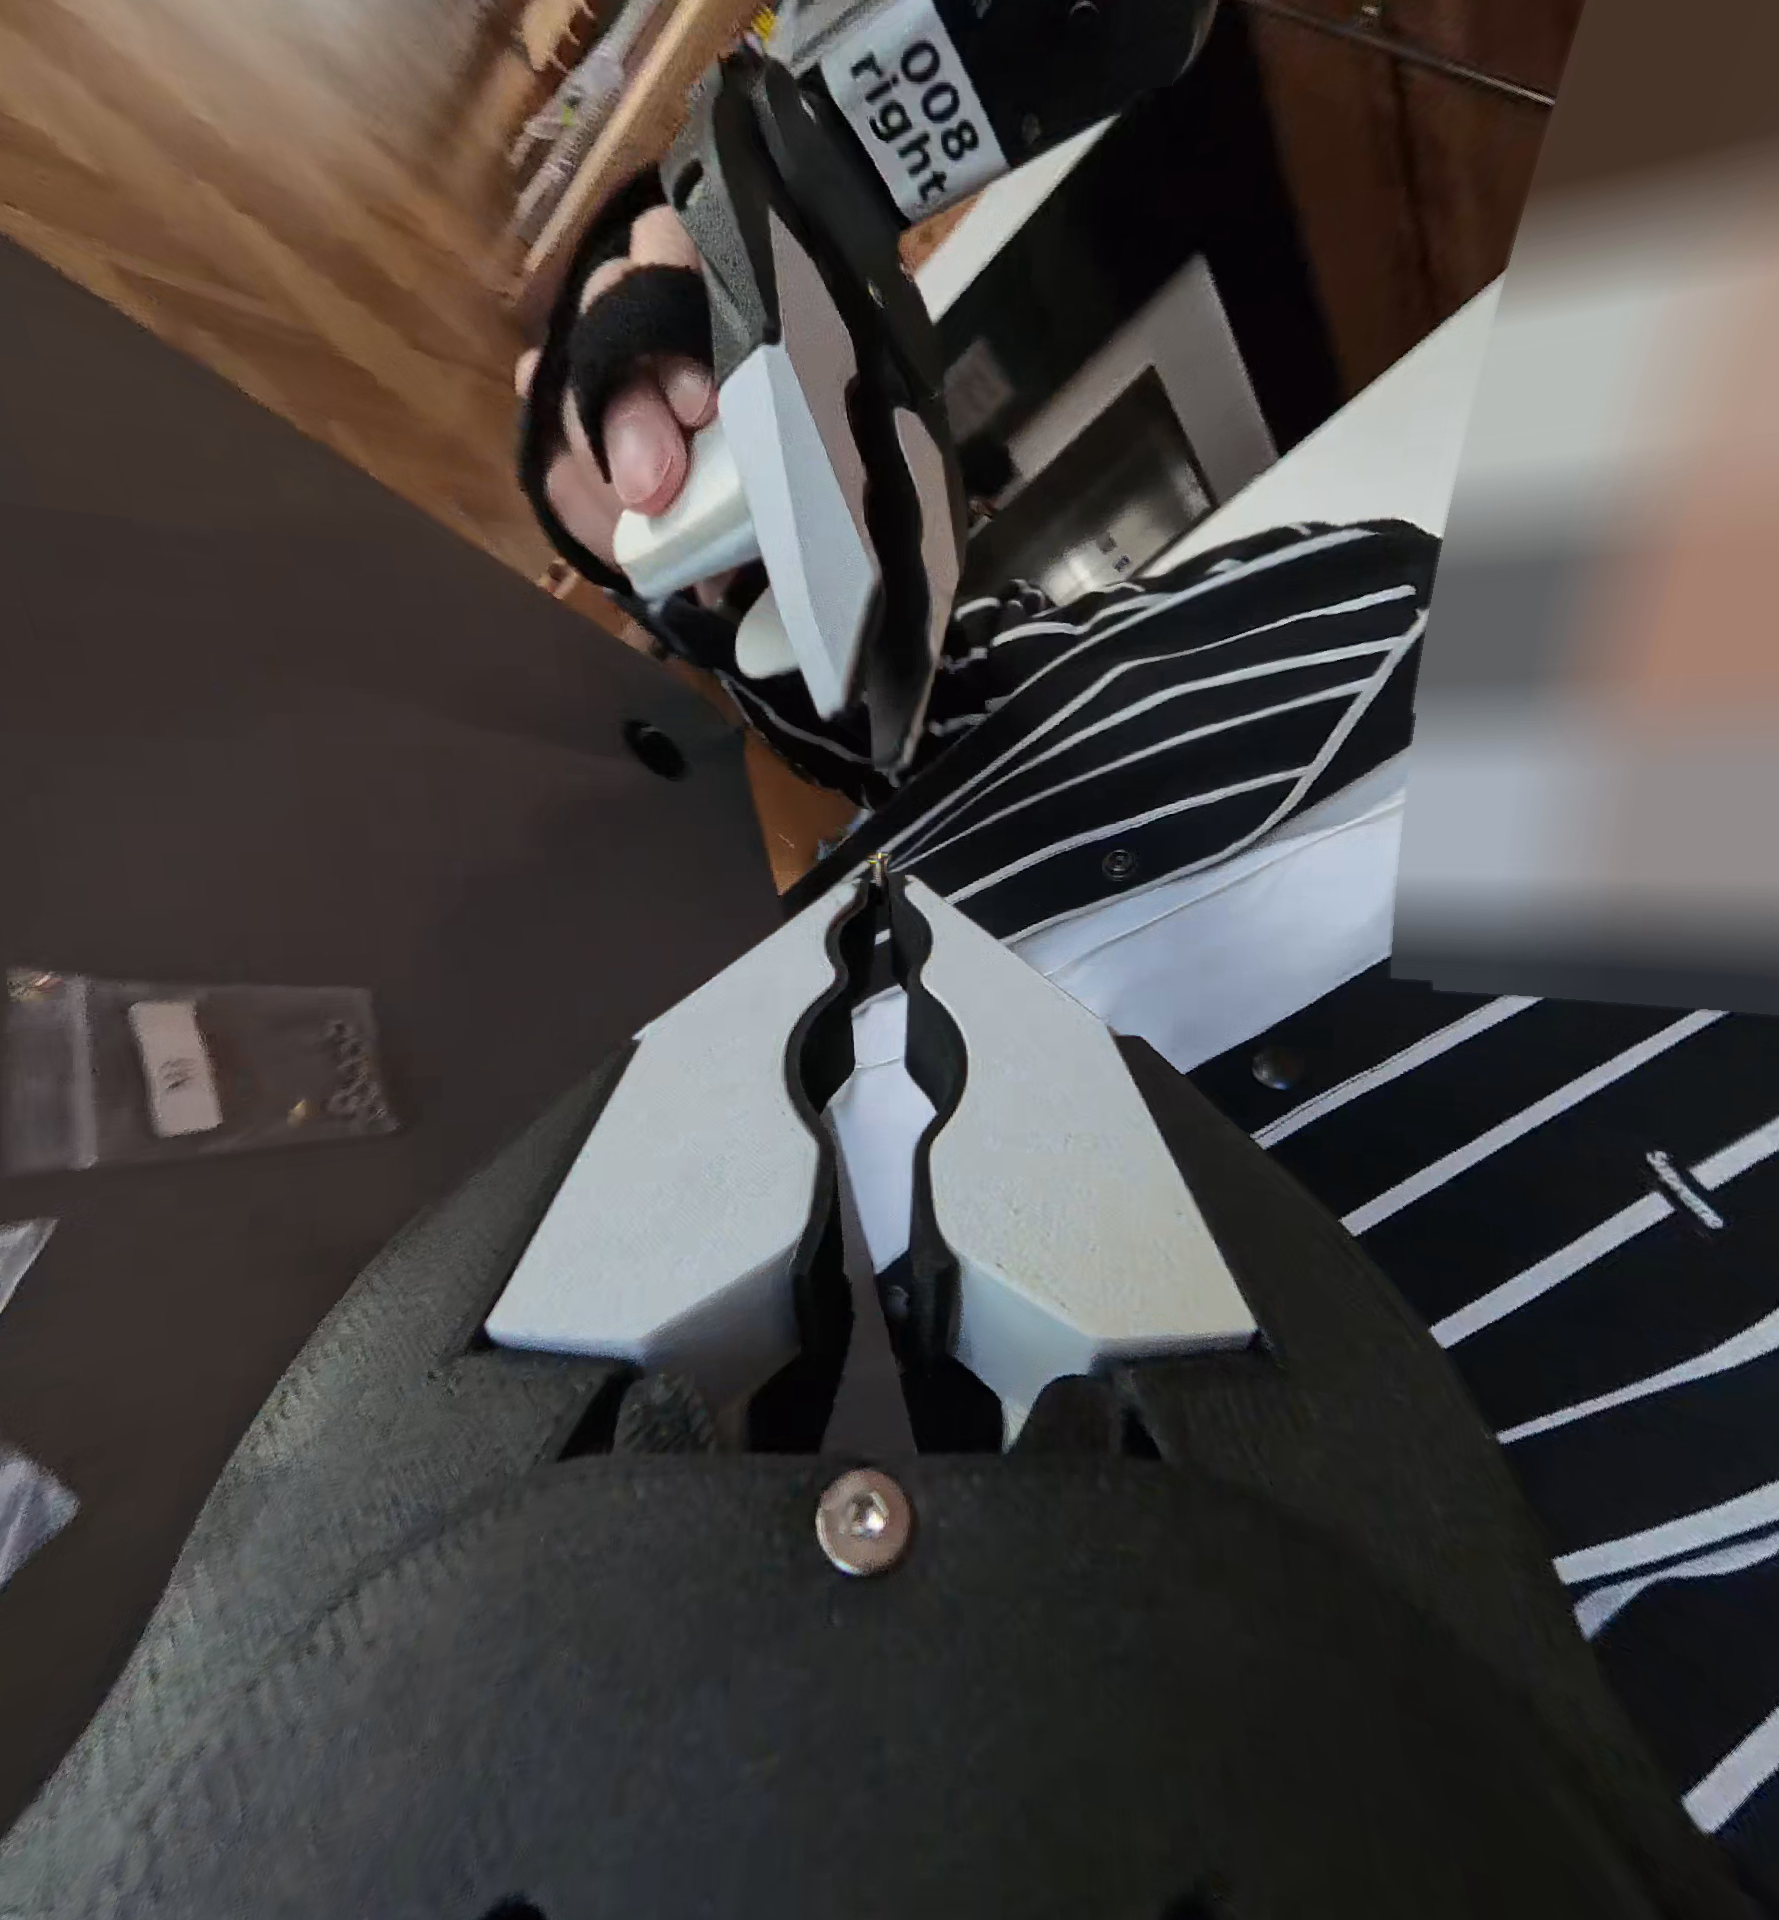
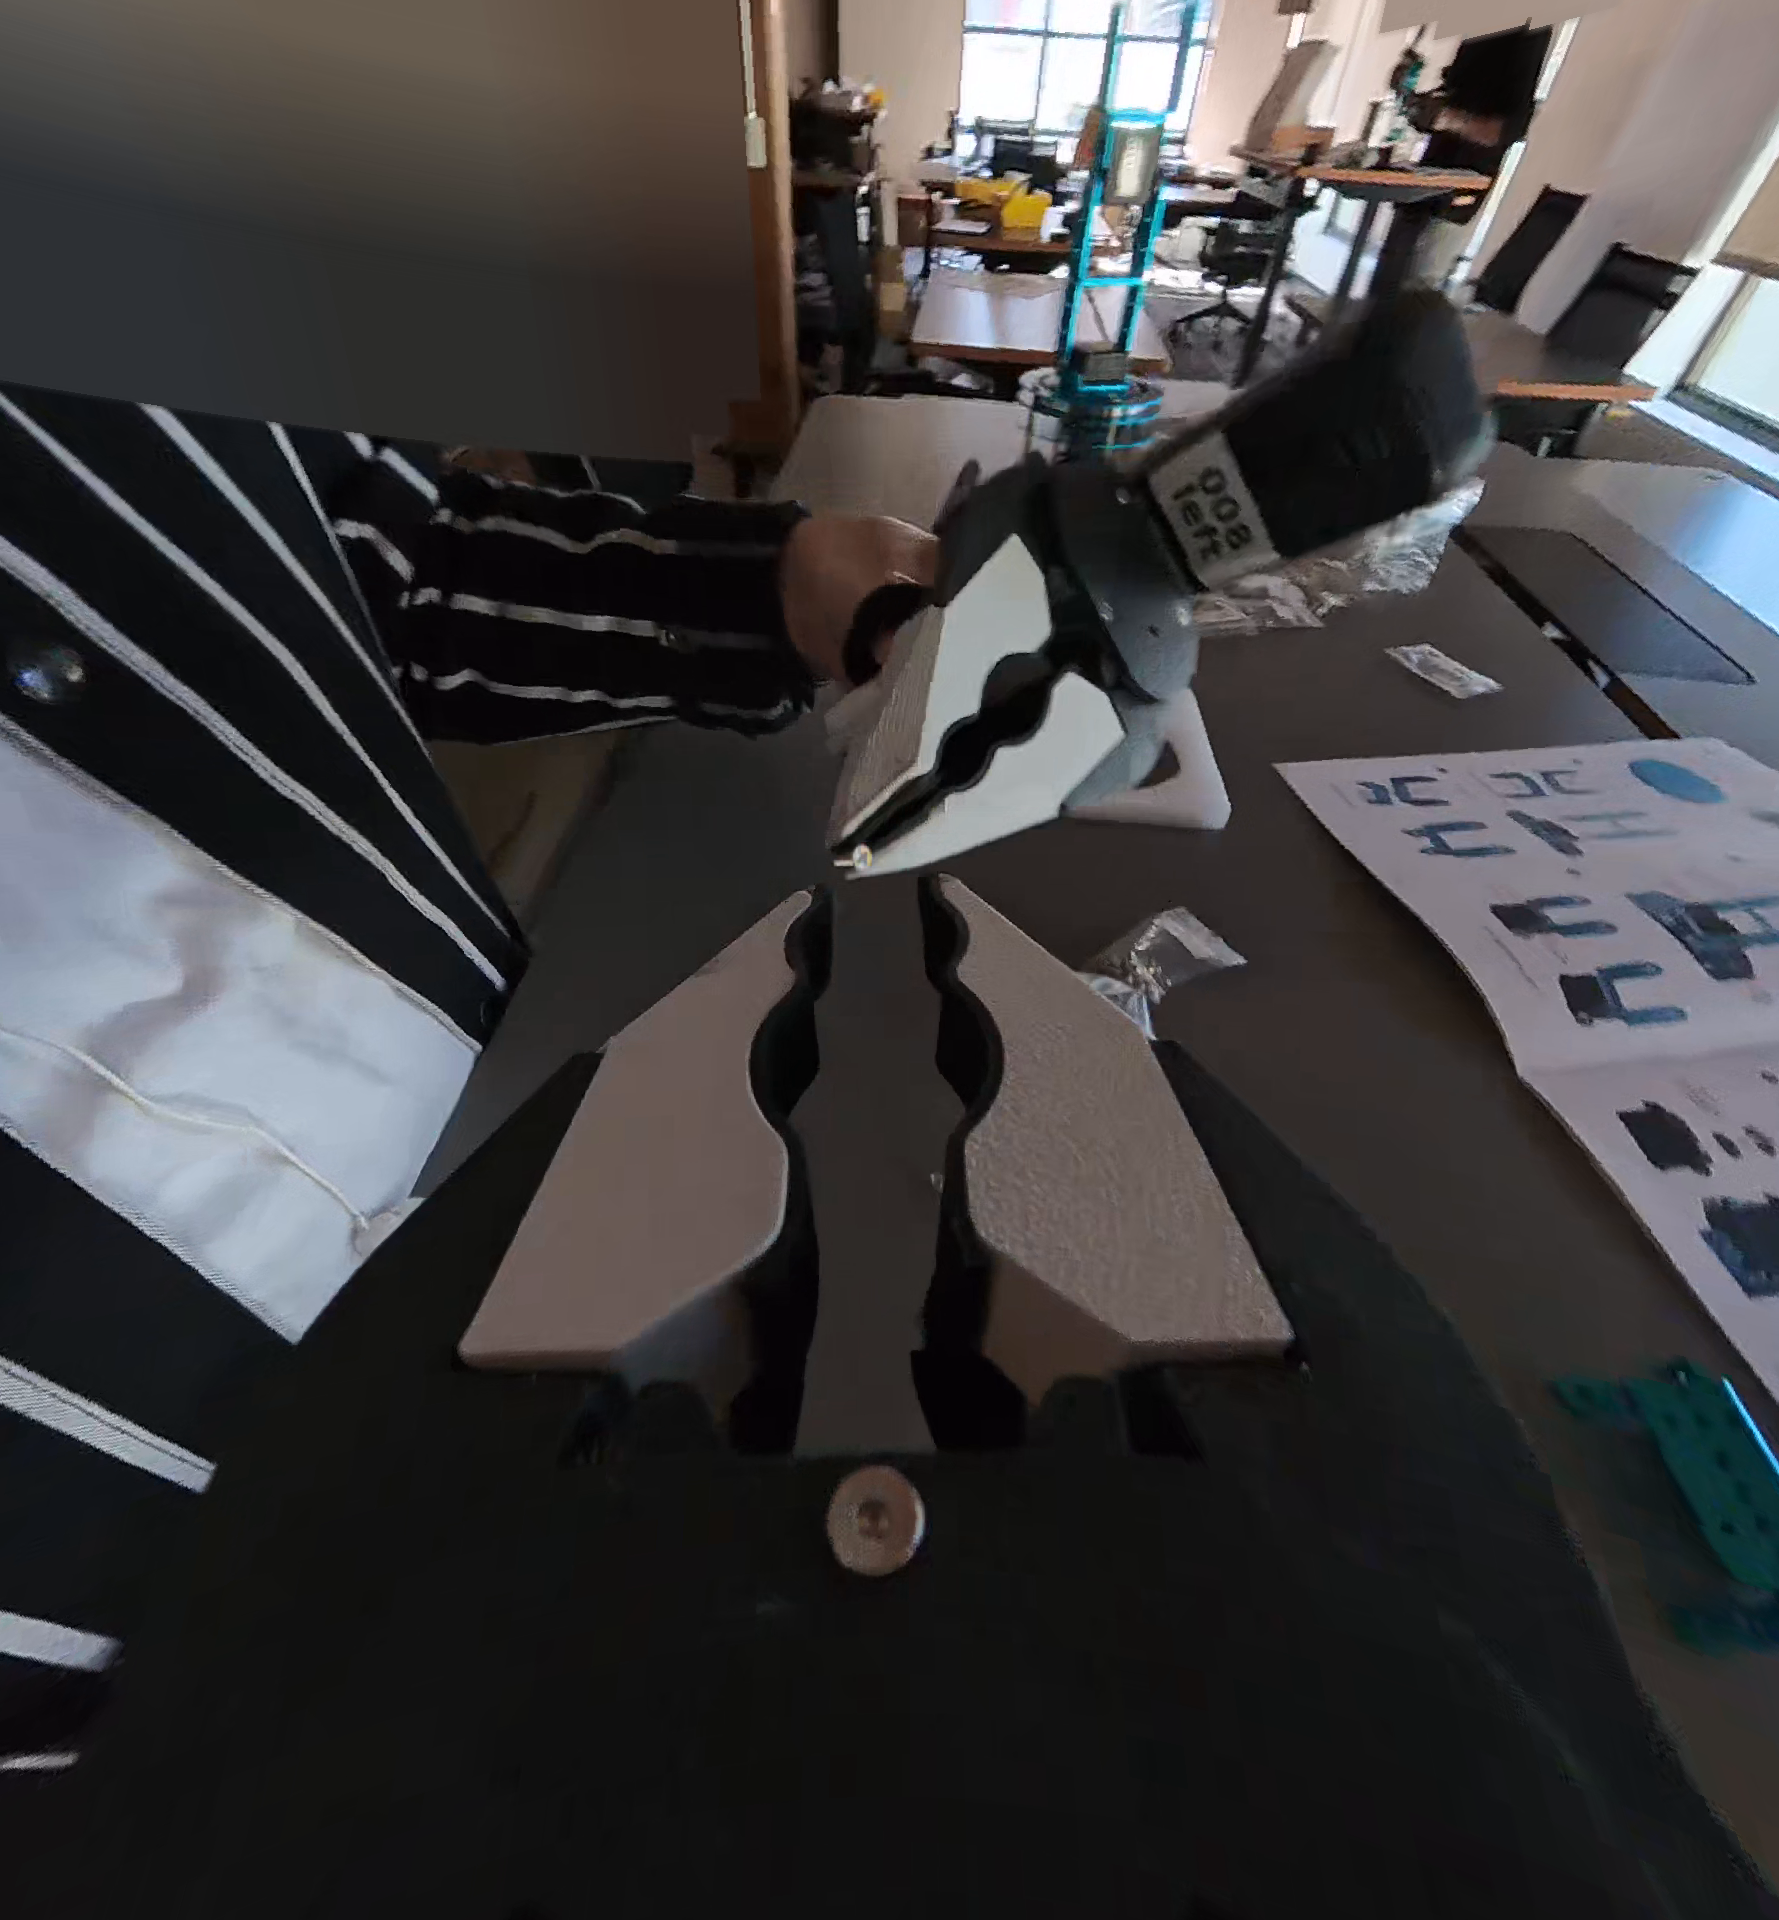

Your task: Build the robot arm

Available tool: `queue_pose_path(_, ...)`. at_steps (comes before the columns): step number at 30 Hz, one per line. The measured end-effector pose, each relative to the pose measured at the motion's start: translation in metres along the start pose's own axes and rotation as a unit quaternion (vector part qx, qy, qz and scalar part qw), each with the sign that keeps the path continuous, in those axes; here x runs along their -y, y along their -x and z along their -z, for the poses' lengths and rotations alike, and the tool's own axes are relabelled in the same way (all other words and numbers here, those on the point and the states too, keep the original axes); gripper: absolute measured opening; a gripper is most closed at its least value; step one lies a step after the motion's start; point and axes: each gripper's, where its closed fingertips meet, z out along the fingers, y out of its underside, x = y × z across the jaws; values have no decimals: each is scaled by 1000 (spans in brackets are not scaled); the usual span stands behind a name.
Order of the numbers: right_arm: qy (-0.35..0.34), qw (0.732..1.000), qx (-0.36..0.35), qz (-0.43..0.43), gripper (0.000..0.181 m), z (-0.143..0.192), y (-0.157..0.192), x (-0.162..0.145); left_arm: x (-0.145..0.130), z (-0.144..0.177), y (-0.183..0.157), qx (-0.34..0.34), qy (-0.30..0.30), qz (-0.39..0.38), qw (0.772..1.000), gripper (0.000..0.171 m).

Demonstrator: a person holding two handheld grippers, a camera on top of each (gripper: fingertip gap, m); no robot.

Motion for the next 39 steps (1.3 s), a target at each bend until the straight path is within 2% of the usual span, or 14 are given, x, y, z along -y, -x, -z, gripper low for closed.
queue_pose_path(6,30,996,78,38,14,-9,24,3,1,-19,-13,-40,41,-10,998,1)
queue_pose_path(10,47,993,100,40,10,-7,29,1,-2,-26,-17,-50,65,-10,997,1)
queue_pose_path(20,37,991,127,28,5,-2,33,2,-2,-31,-21,-67,67,1,996,1)
queue_pose_path(26,21,994,106,15,4,3,23,1,7,-29,-15,-63,42,12,997,2)
queue_pose_path(28,19,996,88,8,4,9,17,-2,12,-24,-5,-41,23,14,999,20)
queue_pose_path(29,23,998,66,8,4,12,10,-6,14,-19,3,-20,12,12,1000,21)
queue_pose_path(32,49,998,-39,12,4,29,-28,-26,19,-1,46,102,-7,-9,995,28)
queue_pose_path(35,143,974,-169,38,4,50,-89,-68,26,16,78,188,-23,-22,982,26)
queue_pose_path(37,201,959,-193,43,4,56,-115,-94,31,24,95,238,-27,-38,970,22)
queue_pose_path(39,224,955,-190,35,4,53,-130,-110,33,33,120,309,2,-64,949,21)
